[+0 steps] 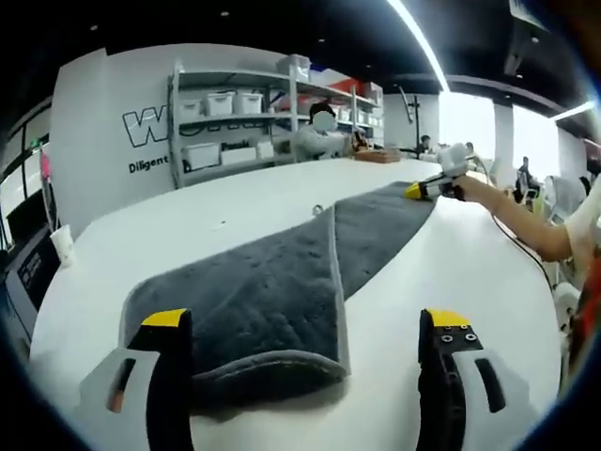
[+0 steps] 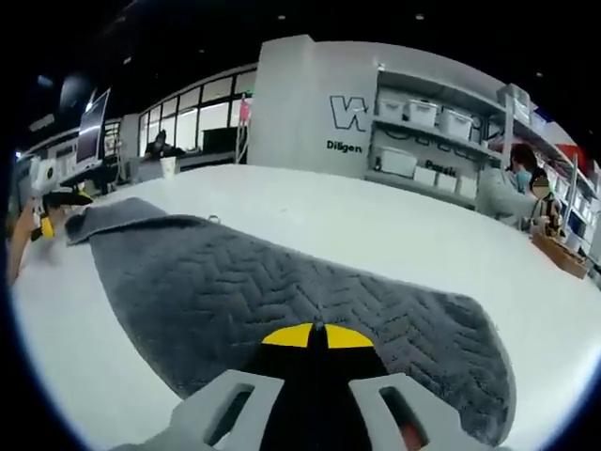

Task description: Open the folded towel by lifting each exposed corner and separating the folded layers until the towel lies flat within the target outline without major curled edges

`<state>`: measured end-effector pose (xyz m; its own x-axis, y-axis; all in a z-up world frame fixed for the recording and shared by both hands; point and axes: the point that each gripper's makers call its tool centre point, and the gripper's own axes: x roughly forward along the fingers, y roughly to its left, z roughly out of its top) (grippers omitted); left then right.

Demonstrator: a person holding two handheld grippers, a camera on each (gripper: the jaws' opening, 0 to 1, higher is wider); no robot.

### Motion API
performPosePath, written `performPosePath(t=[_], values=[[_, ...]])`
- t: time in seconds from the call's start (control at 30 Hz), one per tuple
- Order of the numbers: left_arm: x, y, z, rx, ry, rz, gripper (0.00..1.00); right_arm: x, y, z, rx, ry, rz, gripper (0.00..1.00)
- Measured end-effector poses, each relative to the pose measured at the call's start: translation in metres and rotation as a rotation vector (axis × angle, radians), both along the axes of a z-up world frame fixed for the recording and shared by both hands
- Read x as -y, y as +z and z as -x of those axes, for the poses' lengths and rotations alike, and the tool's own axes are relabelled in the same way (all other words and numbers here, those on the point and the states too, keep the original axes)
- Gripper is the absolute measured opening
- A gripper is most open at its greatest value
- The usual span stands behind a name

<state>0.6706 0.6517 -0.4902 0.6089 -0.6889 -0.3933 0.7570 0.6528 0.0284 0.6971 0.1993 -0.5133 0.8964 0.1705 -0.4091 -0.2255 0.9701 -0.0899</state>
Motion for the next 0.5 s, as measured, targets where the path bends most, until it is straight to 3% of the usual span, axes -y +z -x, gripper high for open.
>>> performPosePath(t=[0.33,0.5], values=[[0.000,-0.001,0.000,-0.004,-0.003,-0.008,0.98,-0.007,0.024,0.008,0.051,0.035,0.010,0.00],[0.001,-0.004,0.001,-0.009,-0.009,-0.019,0.98,-0.009,0.041,0.013,0.105,0.058,-0.028,0.00]])
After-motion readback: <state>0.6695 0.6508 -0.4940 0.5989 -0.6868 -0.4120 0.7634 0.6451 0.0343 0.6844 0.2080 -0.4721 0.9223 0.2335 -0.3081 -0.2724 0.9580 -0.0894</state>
